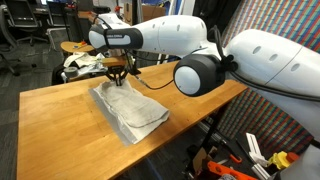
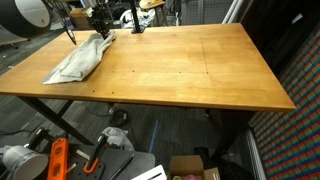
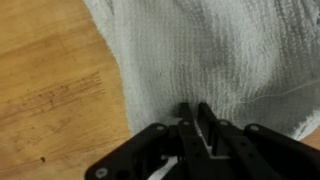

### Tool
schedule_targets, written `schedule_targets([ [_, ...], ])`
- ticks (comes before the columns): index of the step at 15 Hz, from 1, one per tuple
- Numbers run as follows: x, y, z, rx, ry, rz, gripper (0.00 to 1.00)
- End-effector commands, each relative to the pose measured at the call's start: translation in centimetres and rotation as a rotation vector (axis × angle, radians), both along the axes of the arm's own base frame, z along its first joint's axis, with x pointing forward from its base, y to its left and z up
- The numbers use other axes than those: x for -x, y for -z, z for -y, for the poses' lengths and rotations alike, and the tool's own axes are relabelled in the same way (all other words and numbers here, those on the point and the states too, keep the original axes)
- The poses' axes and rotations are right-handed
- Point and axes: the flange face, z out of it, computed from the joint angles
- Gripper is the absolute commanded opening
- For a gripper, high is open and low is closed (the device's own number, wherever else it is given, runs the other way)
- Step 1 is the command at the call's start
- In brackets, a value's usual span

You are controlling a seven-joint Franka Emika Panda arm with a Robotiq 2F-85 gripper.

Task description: Fold the cloth on the table

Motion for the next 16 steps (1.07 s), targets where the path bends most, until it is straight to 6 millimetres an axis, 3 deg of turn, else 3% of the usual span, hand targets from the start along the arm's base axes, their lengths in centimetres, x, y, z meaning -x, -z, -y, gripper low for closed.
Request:
schedule_targets([
  [1,-0.3,0.7,0.4,0.087,-0.154,0.014,0.15],
  [10,-1.0,0.3,0.4,0.221,-0.474,0.035,0.15],
  [16,-1.7,-0.8,3.3,0.211,-0.505,0.043,0.15],
])
